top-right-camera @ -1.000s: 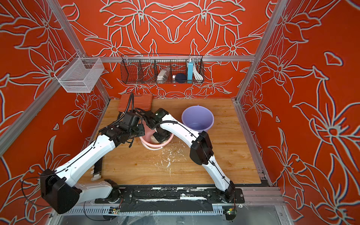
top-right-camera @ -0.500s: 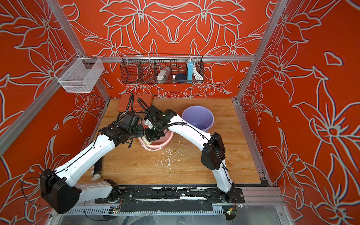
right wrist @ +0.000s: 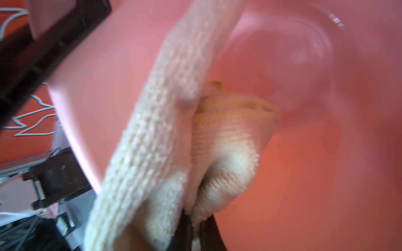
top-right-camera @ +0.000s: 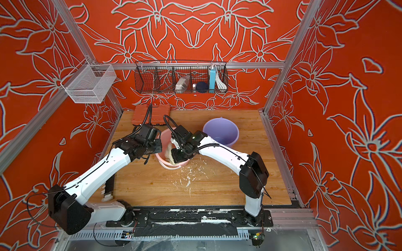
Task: Wipe the inside of the bucket with a cloth
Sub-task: Wipe the dirt from the inside of the bucket.
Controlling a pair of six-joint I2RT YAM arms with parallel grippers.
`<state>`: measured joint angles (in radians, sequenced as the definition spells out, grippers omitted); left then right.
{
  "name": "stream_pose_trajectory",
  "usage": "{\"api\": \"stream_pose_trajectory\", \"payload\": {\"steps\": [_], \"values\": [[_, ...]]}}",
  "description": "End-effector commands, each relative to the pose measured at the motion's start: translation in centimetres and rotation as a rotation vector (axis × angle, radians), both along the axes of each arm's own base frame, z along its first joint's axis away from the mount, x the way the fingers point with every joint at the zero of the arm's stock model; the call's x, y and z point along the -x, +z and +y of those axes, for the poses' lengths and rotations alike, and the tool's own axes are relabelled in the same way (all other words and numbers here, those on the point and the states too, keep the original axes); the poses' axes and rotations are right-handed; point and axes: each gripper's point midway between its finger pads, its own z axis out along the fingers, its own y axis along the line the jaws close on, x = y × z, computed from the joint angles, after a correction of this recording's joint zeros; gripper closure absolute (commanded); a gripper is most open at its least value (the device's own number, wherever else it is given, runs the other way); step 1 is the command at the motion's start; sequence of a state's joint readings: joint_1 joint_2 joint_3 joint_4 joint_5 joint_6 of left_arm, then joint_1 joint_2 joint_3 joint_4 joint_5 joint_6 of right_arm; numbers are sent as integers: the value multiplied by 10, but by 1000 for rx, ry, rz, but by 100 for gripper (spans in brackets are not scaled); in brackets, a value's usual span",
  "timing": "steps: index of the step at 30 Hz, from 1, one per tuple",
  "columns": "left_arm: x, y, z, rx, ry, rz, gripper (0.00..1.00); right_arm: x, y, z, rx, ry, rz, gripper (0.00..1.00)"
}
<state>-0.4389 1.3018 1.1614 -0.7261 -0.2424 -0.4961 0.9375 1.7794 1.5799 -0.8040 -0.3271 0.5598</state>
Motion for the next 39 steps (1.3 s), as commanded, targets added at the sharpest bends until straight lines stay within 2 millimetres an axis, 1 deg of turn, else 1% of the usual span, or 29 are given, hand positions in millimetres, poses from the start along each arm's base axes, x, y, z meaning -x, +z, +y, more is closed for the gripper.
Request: {"api": "stream_pose_trajectory", "payload": {"steps": [1, 3, 5, 8, 12, 14, 17, 21, 24, 27, 29, 32, 34, 37, 39], "values": [[-22, 18, 12, -13, 92, -79, 100, 31, -26, -41, 179, 28, 34, 100], [-23, 18, 12, -20, 91, -75, 100, 30, -28, -51, 193, 13, 6, 100], [-24, 19, 13, -31, 94, -74, 100, 27, -25, -60, 207, -7, -36, 100], [-26, 17, 13, -42, 94, -62, 100, 16, -12, -77, 248, -48, -133, 100], [-26, 17, 12, -32, 91, -64, 100, -2, 5, -108, 373, -98, -266, 100], [-26, 18, 11, -26, 90, -67, 100, -10, 10, -123, 447, -116, -302, 100], [-25, 18, 13, -34, 92, -66, 100, -21, 17, -139, 518, -159, -342, 100], [-25, 17, 13, -43, 91, -58, 100, -27, 29, -151, 550, -189, -395, 100], [-26, 18, 13, -42, 97, -57, 100, -24, 27, -156, 561, -190, -398, 100], [-28, 19, 10, -28, 89, -59, 100, -16, 13, -151, 545, -161, -356, 100], [-28, 18, 8, -19, 84, -61, 100, -14, 7, -145, 517, -154, -342, 100], [-27, 17, 9, -23, 81, -61, 100, -13, 8, -136, 479, -154, -322, 100], [-27, 17, 9, -24, 83, -60, 100, -12, 10, -136, 486, -154, -307, 100], [-27, 19, 9, -19, 86, -64, 100, -8, 16, -152, 533, -168, -315, 100], [-27, 20, 8, -9, 82, -68, 100, -2, 23, -169, 564, -180, -326, 100]]}}
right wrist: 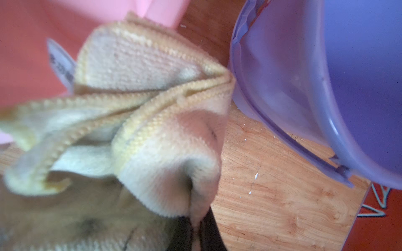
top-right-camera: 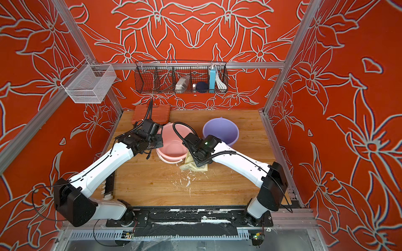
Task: Wipe the inside of the bucket with a cloth
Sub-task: Wipe the dirt from the inside of the bucket.
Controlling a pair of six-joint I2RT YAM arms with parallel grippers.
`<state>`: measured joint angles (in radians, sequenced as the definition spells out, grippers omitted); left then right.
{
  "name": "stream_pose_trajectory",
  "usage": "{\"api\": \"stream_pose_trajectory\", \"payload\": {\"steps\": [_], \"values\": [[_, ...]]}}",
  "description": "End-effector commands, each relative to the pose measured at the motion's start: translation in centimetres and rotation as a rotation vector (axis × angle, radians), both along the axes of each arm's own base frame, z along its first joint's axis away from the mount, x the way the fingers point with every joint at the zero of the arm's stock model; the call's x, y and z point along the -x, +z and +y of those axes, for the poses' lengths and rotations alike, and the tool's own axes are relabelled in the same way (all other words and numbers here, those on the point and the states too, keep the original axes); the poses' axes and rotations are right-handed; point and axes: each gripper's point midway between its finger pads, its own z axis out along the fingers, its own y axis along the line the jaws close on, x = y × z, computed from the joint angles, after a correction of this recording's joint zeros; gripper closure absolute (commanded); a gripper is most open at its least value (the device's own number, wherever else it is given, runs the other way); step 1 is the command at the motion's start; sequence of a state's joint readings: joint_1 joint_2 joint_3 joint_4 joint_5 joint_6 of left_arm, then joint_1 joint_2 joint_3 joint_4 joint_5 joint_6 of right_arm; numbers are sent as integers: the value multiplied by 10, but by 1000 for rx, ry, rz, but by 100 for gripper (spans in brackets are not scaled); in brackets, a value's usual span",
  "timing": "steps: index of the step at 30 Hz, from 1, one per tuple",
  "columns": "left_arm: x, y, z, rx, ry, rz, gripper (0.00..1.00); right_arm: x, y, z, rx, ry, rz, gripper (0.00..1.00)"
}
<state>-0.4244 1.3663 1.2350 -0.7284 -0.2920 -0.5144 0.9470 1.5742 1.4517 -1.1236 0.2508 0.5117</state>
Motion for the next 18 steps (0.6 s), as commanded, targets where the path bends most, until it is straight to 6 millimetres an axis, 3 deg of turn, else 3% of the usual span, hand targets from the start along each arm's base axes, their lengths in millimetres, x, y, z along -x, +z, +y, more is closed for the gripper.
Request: {"api": "stream_pose_trajectory", "payload": {"steps": [1, 6, 12, 15, 18], "values": [[-8, 12, 1, 17, 22, -45, 100, 13, 18, -33, 52, -39, -20, 100], [-10, 9, -6, 50, 13, -31, 100, 33, 32, -75, 59, -81, -47, 100], [-9, 7, -11, 80, -3, -33, 100, 46, 79, -106, -73, -139, -180, 100], [-9, 7, -12, 84, -15, -49, 100, 44, 108, -103, -197, -105, -279, 100], [-10, 9, -13, 77, -37, -78, 100, 42, 132, -77, -346, 4, -331, 100]]}}
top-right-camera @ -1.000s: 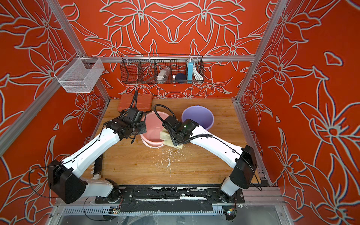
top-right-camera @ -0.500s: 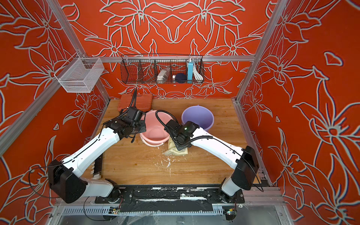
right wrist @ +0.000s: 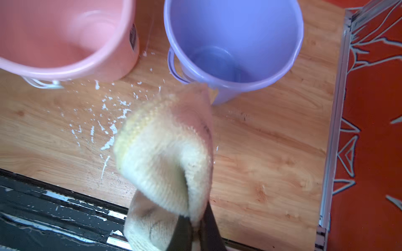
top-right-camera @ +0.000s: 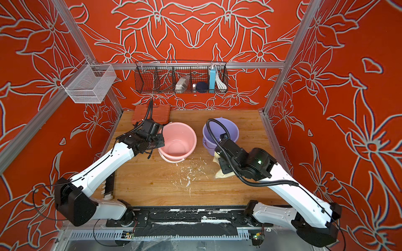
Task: Wipe the inside of the bucket with a cloth
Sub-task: Wipe the dirt from the inside of the bucket.
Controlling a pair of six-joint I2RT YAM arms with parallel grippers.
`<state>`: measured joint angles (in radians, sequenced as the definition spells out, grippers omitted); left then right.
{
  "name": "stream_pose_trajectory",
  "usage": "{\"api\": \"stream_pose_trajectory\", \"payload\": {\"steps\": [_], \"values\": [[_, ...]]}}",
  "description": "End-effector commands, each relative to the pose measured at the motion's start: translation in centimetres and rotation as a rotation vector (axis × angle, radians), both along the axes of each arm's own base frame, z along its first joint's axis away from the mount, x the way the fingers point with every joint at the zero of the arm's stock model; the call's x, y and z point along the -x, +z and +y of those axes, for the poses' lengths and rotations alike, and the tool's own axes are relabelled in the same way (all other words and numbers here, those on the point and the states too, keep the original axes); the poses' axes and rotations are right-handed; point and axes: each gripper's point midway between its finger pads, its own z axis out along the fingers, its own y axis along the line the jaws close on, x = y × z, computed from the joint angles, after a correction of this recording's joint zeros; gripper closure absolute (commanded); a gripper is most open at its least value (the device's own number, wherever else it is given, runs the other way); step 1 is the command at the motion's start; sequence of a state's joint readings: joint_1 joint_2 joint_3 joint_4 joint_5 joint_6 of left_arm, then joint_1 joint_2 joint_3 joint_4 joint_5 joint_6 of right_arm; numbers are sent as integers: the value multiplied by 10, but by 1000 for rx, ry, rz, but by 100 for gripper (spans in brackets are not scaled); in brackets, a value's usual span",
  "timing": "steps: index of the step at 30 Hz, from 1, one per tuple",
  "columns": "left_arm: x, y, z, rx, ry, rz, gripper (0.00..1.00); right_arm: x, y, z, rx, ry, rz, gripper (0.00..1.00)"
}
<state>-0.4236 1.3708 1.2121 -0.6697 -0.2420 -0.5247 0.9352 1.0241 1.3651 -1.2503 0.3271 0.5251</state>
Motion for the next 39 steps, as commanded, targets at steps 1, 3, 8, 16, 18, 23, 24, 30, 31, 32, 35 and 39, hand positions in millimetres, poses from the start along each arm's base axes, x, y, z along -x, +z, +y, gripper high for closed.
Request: {"api": "stream_pose_trajectory", "payload": {"steps": [1, 3, 8, 16, 18, 23, 24, 30, 31, 32, 35, 39], "values": [[-6, 14, -3, 24, -21, -70, 100, -11, 34, 29, -133, 98, -105, 100], [-7, 16, -11, 46, -58, -74, 100, -20, 48, 49, -180, 141, -145, 100], [-5, 24, -28, 110, -129, -66, 100, -57, 74, 106, -221, 187, -186, 100], [7, 43, -44, 198, -190, -29, 100, -142, 38, 167, -227, 81, -73, 100], [11, 45, -45, 216, -196, -22, 100, -163, 19, 170, -263, 31, -18, 100], [22, 46, -53, 267, -236, 0, 100, -198, -14, 171, -283, -43, 30, 100], [24, 45, -55, 276, -243, 8, 100, -200, -15, 173, -291, -49, 31, 100], [32, 36, -65, 322, -284, 54, 100, -211, -6, 197, -393, -25, 33, 100], [33, 35, -67, 332, -290, 61, 100, -212, -6, 204, -407, -13, 49, 100], [33, 34, -68, 337, -295, 68, 100, -212, -8, 212, -419, 7, 68, 100], [32, 28, -69, 335, -291, 86, 100, -205, -10, 243, -473, 100, 120, 100], [29, 21, -69, 321, -282, 106, 100, -186, -12, 281, -519, 227, 191, 100]]}}
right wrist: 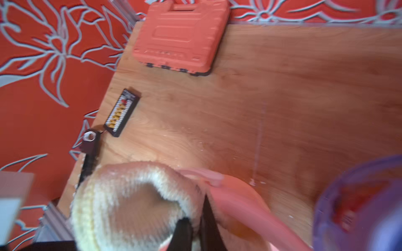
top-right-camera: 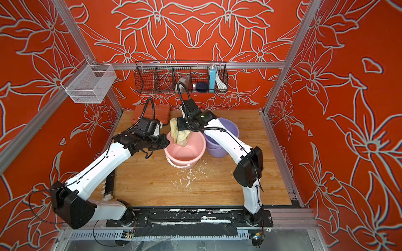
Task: Wipe the inside of the bucket with a cloth
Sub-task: Wipe the dirt from the inside of the bucket.
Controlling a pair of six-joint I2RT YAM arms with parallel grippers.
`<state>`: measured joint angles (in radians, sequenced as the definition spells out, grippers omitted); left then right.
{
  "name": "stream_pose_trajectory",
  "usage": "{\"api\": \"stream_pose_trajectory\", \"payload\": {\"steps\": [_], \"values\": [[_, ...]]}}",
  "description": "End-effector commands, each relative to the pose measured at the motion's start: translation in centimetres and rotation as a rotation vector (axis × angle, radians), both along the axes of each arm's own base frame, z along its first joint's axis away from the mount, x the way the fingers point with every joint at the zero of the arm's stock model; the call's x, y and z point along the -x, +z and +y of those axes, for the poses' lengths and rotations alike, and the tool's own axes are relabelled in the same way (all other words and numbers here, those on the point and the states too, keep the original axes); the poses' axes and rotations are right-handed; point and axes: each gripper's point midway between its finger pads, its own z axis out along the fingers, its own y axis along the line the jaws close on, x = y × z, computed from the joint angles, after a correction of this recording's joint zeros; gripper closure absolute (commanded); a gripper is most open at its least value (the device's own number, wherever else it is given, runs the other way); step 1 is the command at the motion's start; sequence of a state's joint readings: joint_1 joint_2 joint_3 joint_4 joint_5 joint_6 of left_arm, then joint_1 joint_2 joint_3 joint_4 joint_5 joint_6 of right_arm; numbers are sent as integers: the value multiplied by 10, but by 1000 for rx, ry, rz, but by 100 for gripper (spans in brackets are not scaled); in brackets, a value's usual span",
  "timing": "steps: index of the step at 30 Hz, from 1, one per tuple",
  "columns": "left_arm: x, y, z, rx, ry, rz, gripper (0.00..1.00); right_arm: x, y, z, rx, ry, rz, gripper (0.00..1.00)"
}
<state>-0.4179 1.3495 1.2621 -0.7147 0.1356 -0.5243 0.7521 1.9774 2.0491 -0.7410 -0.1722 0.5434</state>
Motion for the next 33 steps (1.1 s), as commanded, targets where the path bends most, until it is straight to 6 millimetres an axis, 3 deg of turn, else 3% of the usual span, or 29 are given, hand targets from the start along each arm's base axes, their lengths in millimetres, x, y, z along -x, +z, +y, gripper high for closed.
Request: {"api": "stream_pose_trajectory", "payload": {"steps": [1, 5, 13, 19, 26, 30, 33], "values": [[2, 3, -12, 38, -49, 8, 100, 20, 2, 42, -79, 139, 46, 100], [-2, 3, -7, 11, -20, 2, 100, 41, -6, 52, -59, 216, 91, 100], [-14, 4, 13, -31, 62, -1, 100, 66, -20, 25, -38, 215, 113, 100], [-15, 10, 19, -51, 75, -29, 100, 41, -45, -20, 178, 75, 77, 100], [-11, 13, 31, -105, 92, -57, 100, 3, -37, -41, 194, -35, 47, 100], [-10, 13, 40, -148, 113, -71, 100, -6, -36, -56, 277, -70, 32, 100], [-11, 19, 49, -180, 141, -106, 100, -2, -45, -71, 362, -80, 52, 100]]}}
